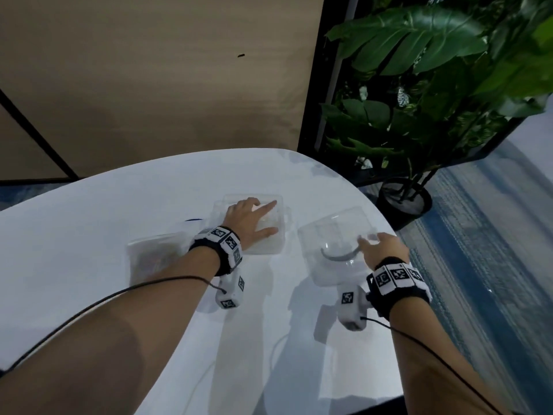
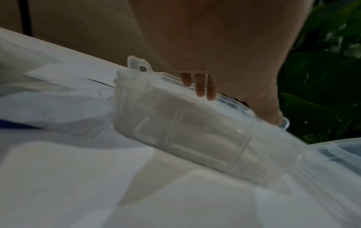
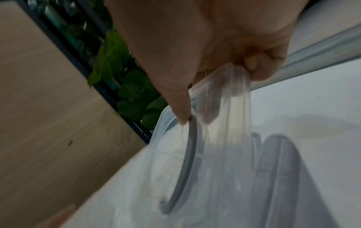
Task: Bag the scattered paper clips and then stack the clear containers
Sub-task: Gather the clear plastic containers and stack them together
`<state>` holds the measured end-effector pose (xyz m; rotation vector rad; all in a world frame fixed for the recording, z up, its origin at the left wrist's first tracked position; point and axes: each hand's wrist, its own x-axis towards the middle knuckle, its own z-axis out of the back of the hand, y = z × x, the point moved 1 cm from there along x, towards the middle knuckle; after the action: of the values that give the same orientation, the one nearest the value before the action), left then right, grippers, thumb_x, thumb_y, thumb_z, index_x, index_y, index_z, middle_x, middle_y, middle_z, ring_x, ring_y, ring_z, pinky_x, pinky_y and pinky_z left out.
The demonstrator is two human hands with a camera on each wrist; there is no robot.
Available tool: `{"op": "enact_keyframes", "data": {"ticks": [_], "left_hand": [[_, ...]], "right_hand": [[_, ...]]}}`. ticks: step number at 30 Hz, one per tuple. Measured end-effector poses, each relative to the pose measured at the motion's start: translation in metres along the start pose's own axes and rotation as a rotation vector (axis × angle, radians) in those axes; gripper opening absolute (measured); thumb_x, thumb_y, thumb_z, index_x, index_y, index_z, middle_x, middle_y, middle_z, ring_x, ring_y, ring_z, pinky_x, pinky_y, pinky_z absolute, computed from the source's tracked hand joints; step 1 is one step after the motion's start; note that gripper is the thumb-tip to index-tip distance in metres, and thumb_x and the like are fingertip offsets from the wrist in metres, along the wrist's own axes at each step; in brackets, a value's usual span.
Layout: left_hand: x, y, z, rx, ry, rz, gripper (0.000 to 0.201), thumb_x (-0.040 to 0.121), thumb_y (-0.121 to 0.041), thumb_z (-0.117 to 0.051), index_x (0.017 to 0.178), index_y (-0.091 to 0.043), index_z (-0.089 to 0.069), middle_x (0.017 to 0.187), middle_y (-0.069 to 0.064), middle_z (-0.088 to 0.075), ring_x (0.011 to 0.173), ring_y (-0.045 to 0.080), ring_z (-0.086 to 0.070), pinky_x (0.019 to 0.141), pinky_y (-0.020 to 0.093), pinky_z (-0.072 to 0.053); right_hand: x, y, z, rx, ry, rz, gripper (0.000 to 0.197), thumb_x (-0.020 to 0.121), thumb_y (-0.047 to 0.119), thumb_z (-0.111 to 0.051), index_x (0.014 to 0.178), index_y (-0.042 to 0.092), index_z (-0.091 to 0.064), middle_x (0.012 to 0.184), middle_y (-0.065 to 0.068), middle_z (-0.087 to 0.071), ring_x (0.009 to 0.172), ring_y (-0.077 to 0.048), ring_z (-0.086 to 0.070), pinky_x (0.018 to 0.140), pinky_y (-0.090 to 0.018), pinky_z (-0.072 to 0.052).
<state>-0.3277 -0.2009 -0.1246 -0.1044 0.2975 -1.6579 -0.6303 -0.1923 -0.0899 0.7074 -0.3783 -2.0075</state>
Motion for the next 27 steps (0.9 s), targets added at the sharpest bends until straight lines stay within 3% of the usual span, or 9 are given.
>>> {"op": "enact_keyframes", "data": {"ticks": [3, 5, 8, 11, 13, 16, 20, 22, 27], "left_hand": [[-0.011, 0.016, 0.012, -0.082, -0.160, 0.102, 0.066, 0.092, -0.041, -0.059, 0.152, -0.034, -0.033, 0.147, 0.005, -0.038, 0.136, 0.027, -0.036, 0.112, 0.040, -0.025], [-0.021, 0.031, 0.022, -0.181, -0.231, 0.197, 0.062, 0.091, -0.028, -0.061, 0.150, -0.028, -0.039, 0.144, 0.008, -0.038, 0.134, 0.028, -0.036, 0.112, 0.040, -0.029], [-0.037, 0.051, 0.031, -0.479, -0.240, 0.385, 0.058, 0.094, -0.022, -0.060, 0.149, -0.018, -0.042, 0.142, 0.013, -0.039, 0.134, 0.029, -0.042, 0.114, 0.038, -0.036], [-0.050, 0.067, 0.034, -0.697, -0.205, 0.541, 0.053, 0.097, -0.027, -0.056, 0.148, -0.014, -0.044, 0.134, 0.012, -0.057, 0.122, 0.029, -0.058, 0.106, 0.035, -0.045], [-0.053, 0.072, 0.029, -0.777, -0.185, 0.556, 0.051, 0.098, -0.029, -0.055, 0.146, -0.011, -0.046, 0.116, 0.009, -0.067, 0.107, 0.029, -0.067, 0.100, 0.037, -0.052], [-0.054, 0.072, 0.022, -0.914, -0.177, 0.562, 0.053, 0.097, -0.029, -0.058, 0.144, -0.006, -0.048, 0.095, 0.005, -0.068, 0.085, 0.026, -0.071, 0.091, 0.042, -0.058], [-0.052, 0.071, 0.019, -0.826, -0.185, 0.556, 0.058, 0.091, -0.033, -0.068, 0.141, -0.008, -0.052, 0.104, 0.005, -0.074, 0.098, 0.024, -0.072, 0.099, 0.036, -0.054], [-0.051, 0.073, 0.019, -0.808, -0.202, 0.561, 0.059, 0.089, -0.035, -0.070, 0.140, -0.010, -0.054, 0.104, 0.005, -0.075, 0.102, 0.022, -0.071, 0.102, 0.034, -0.051], [-0.048, 0.074, 0.020, -0.926, -0.220, 0.580, 0.057, 0.089, -0.038, -0.070, 0.136, -0.010, -0.057, 0.102, 0.009, -0.076, 0.080, 0.022, -0.074, 0.095, 0.034, -0.057]], "right_hand": [[-0.004, 0.028, 0.012, 0.260, -0.184, 0.071, 0.037, 0.096, 0.035, -0.056, 0.126, 0.014, -0.060, 0.120, -0.015, -0.065, 0.115, -0.034, -0.056, 0.086, -0.034, -0.043], [-0.007, 0.050, 0.006, 0.420, -0.205, 0.164, 0.036, 0.096, 0.033, -0.055, 0.122, 0.010, -0.062, 0.110, -0.015, -0.068, 0.105, -0.032, -0.061, 0.078, -0.029, -0.040], [-0.009, 0.081, -0.026, 0.636, -0.007, 0.217, 0.039, 0.089, 0.033, -0.056, 0.119, 0.010, -0.064, 0.101, -0.012, -0.072, 0.076, -0.025, -0.063, 0.071, -0.032, -0.044], [-0.018, 0.103, -0.071, 0.653, 0.214, 0.218, 0.039, 0.092, 0.024, -0.055, 0.130, 0.015, -0.054, 0.096, -0.010, -0.074, 0.058, -0.014, -0.058, 0.059, -0.028, -0.042], [-0.025, 0.107, -0.098, 0.609, 0.283, 0.202, 0.040, 0.092, 0.023, -0.056, 0.131, 0.015, -0.054, 0.097, -0.013, -0.074, 0.058, -0.015, -0.060, 0.056, -0.028, -0.044], [-0.030, 0.107, -0.130, 0.594, 0.318, 0.123, 0.037, 0.090, 0.023, -0.057, 0.126, 0.014, -0.058, 0.092, -0.017, -0.074, 0.058, -0.020, -0.059, 0.056, -0.031, -0.046], [-0.029, 0.106, -0.145, 0.676, 0.323, 0.039, 0.041, 0.086, 0.023, -0.060, 0.124, 0.009, -0.057, 0.090, -0.020, -0.072, 0.051, -0.022, -0.054, 0.055, -0.030, -0.047], [-0.029, 0.107, -0.142, 0.781, 0.354, -0.002, 0.034, 0.090, 0.015, -0.060, 0.123, 0.008, -0.054, 0.083, -0.020, -0.069, 0.046, -0.020, -0.050, 0.050, -0.028, -0.046], [-0.031, 0.107, -0.138, 0.863, 0.354, -0.001, 0.034, 0.095, 0.013, -0.057, 0.128, 0.012, -0.050, 0.080, -0.016, -0.069, 0.048, -0.020, -0.052, 0.051, -0.026, -0.049]]}}
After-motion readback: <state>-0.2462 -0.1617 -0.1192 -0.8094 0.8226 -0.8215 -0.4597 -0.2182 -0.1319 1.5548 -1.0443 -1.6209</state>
